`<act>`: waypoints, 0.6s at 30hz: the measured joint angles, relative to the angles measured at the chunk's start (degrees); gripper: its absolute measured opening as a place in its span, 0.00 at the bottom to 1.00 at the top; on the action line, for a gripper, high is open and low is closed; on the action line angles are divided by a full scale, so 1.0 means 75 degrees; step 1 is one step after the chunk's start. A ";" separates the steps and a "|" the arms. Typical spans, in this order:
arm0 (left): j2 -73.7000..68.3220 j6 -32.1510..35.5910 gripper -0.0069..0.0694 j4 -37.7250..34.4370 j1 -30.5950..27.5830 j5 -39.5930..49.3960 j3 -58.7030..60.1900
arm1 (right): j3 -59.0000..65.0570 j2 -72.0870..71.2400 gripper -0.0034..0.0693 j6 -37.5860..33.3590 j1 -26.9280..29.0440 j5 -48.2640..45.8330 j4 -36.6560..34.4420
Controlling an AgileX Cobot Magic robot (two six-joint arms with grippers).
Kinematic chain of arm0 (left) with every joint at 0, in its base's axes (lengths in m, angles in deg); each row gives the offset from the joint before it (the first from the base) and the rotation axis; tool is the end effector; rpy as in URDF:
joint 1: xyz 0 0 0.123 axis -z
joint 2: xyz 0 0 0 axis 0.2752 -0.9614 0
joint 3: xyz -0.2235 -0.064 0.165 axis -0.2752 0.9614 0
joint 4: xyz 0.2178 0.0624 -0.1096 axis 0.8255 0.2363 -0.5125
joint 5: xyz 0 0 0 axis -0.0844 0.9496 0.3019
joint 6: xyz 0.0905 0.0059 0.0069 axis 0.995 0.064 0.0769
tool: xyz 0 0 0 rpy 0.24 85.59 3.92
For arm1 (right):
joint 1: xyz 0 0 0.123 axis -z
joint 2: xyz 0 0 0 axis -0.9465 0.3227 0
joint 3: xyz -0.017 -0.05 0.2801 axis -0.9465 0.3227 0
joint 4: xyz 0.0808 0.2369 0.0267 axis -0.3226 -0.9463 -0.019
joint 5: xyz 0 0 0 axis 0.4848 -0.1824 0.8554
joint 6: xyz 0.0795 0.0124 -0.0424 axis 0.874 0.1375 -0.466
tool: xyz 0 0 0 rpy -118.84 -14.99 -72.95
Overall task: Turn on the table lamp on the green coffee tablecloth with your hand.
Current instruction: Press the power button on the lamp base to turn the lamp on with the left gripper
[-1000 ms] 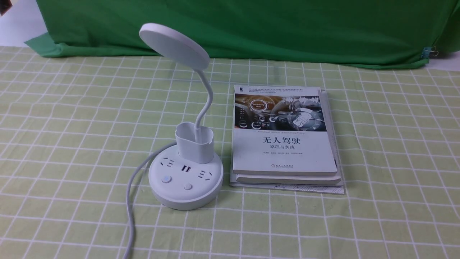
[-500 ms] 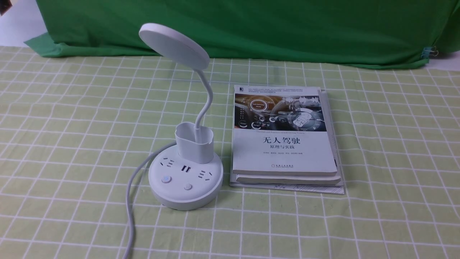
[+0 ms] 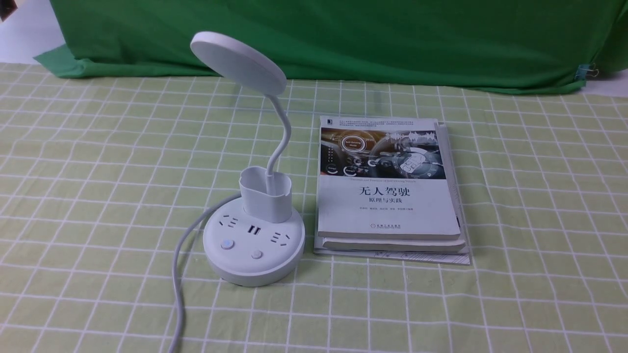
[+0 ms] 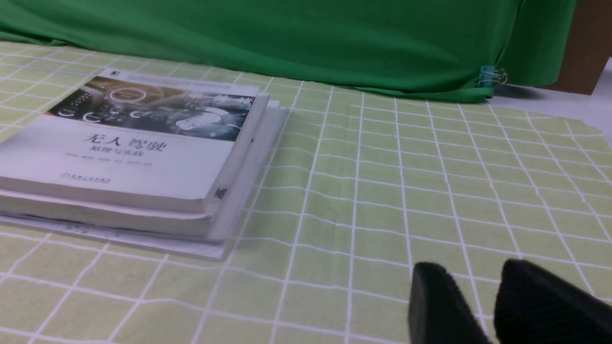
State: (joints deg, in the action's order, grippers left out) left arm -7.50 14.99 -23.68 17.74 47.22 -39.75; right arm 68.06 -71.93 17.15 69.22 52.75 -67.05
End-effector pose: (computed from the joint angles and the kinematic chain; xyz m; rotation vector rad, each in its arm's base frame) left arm 0.1310 -0.0048 0.3314 -0.0516 1.7219 -0.1041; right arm 0.0550 0.0048 0.1899 -0.1534 1.7101 -0.0321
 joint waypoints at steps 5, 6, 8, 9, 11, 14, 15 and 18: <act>-0.1538 0.0201 0.12 0.0045 0.0000 0.1099 0.0000 | 0.0000 0.0000 0.38 0.0000 0.0000 0.0000 0.0000; -0.1844 0.0207 0.12 -0.0136 0.0000 0.1163 0.0000 | 0.0000 0.0000 0.38 0.0000 0.0000 0.0000 0.0000; -0.2200 0.0218 0.12 -0.0467 0.0000 0.1209 0.0000 | 0.0000 0.0000 0.38 0.0000 0.0000 0.0000 0.0000; -0.2595 0.0227 0.12 -0.0832 0.0000 0.1227 0.0000 | 0.0000 0.0000 0.38 0.0000 0.0000 0.0000 0.0000; -0.3084 0.0227 0.12 -0.1353 0.0000 0.1232 0.0000 | 0.0000 0.0000 0.38 0.0000 0.0000 0.0000 0.0000; -0.3656 0.0582 0.12 -0.2614 0.0000 0.1142 -0.0007 | 0.0000 0.0000 0.38 0.0000 0.0000 0.0000 0.0000; -0.3751 0.0795 0.12 -0.2914 0.0000 0.1136 -0.0005 | 0.0000 0.0000 0.38 0.0000 0.0000 0.0000 0.0000; -0.4195 0.2758 0.12 -0.4387 0.0000 0.1555 -0.0161 | 0.0000 0.0000 0.38 0.0000 0.0000 0.0000 0.0000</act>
State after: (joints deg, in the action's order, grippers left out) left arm -38.96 35.67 -56.58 17.74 58.88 -40.96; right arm 68.06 -71.93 17.15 69.22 52.75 -67.05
